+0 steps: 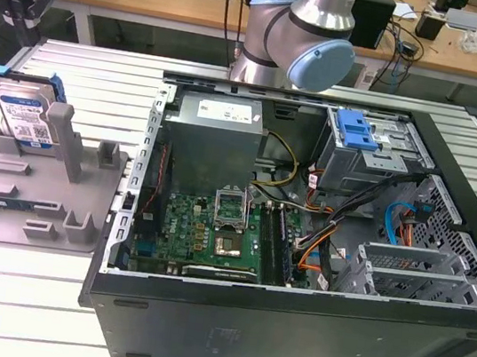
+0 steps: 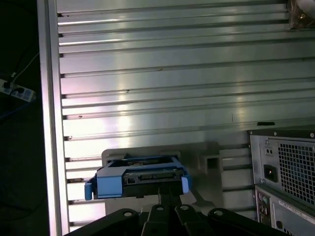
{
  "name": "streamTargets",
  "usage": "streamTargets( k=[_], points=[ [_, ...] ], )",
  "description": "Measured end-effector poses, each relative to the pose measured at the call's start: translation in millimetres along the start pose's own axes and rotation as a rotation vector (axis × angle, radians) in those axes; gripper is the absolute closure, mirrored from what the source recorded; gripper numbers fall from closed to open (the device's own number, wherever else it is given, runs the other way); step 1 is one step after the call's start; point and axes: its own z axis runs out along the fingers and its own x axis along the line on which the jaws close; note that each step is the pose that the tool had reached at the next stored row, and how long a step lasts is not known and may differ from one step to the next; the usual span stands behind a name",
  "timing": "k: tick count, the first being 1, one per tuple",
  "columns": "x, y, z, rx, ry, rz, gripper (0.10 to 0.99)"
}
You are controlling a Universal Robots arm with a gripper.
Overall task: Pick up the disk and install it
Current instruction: 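Pick up the disk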
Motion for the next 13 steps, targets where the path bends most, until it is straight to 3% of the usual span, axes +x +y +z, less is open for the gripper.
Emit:
streamTargets(
  k=[1,2,7,11,13],
  points=[
    [0.1,0.0,0.0,0.000,0.0012,-0.027,0.980],
    [0.0,0.0,0.2,-0.002,0.0040,-0.090,0.980],
    [0.0,0.0,0.9,-0.004,0.0087,-0.196,0.980],
    [0.0,0.0,1.8,-0.006,0.0158,-0.357,0.980],
    [0.0,0.0,1.9,-0.007,0.0176,-0.398,0.918]
  ],
)
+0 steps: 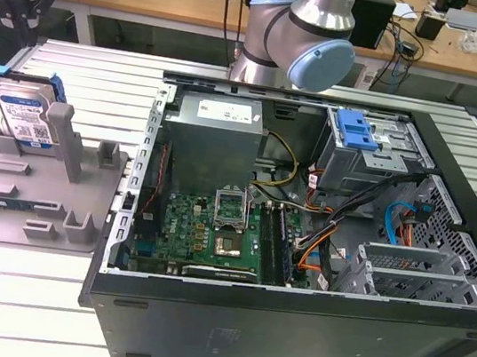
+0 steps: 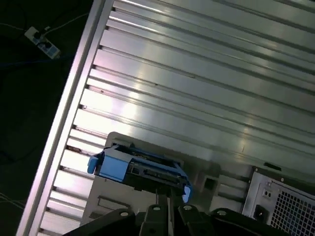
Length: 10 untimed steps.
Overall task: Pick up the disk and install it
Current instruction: 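Pick up the disk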
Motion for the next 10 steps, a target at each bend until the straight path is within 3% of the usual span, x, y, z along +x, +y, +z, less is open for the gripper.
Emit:
streamTargets(
  k=[4,5,6,10],
  points=[
    [-0.1,0.2,0.3,-0.002,0.0044,-0.097,0.671],
    [-0.2,0.3,0.3,-0.002,0.0051,-0.114,0.671],
    [-0.2,0.5,0.4,-0.003,0.0067,-0.147,0.604],
    [-0.3,0.8,0.8,-0.005,0.0117,-0.274,0.604]
  ],
)
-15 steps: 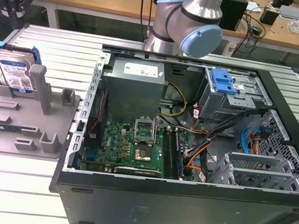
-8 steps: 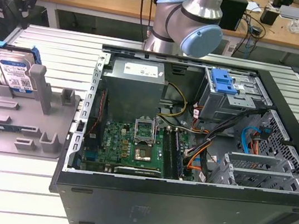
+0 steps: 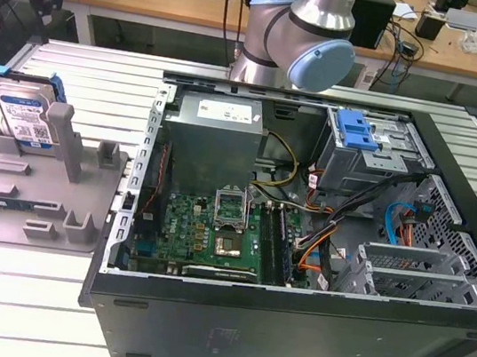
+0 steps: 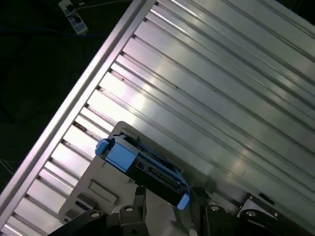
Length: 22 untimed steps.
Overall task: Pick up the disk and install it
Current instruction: 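Pick up the disk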
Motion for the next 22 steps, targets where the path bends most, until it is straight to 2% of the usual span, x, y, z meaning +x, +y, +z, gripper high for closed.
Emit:
streamTargets(
  k=[1,3,6,17,20,22],
  points=[
    [0.0,0.0,0.2,0.000,0.0007,-0.020,0.604],
    [0.0,0.0,1.2,-0.002,0.0051,-0.114,0.604],
    [0.0,-0.1,2.6,-0.004,0.0095,-0.214,0.604],
    [0.1,-0.3,5.6,-0.008,0.0214,-0.475,0.604],
    [-0.1,-0.5,7.0,-0.005,0.0282,-0.530,0.604],
    [-0.1,-0.5,8.4,-0.005,0.0327,-0.596,0.604]
  ],
)
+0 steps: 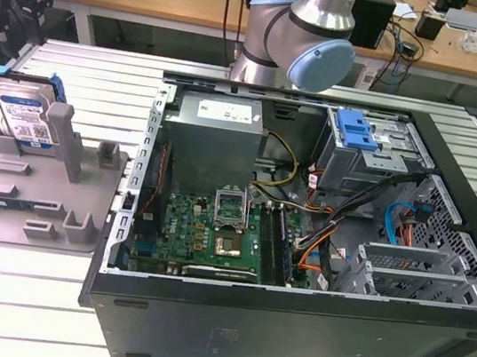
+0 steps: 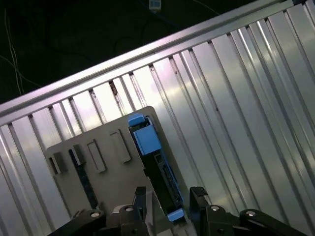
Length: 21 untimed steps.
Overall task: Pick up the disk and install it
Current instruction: 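Pick up the disk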
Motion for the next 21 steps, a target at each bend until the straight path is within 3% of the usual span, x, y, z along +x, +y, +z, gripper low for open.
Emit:
streamTargets(
  k=[2,4,8,13,21],
  points=[
    [0.0,0.1,0.6,0.005,0.0017,-0.033,0.604],
    [0.0,0.0,1.1,0.024,-0.0011,-0.067,0.604],
    [-0.3,0.1,1.7,0.041,0.0012,-0.127,0.604],
    [-2.7,0.9,3.5,0.041,0.0082,-0.280,0.604],
    [-2.6,0.9,3.5,0.041,0.0111,-0.280,0.604]
  ],
)
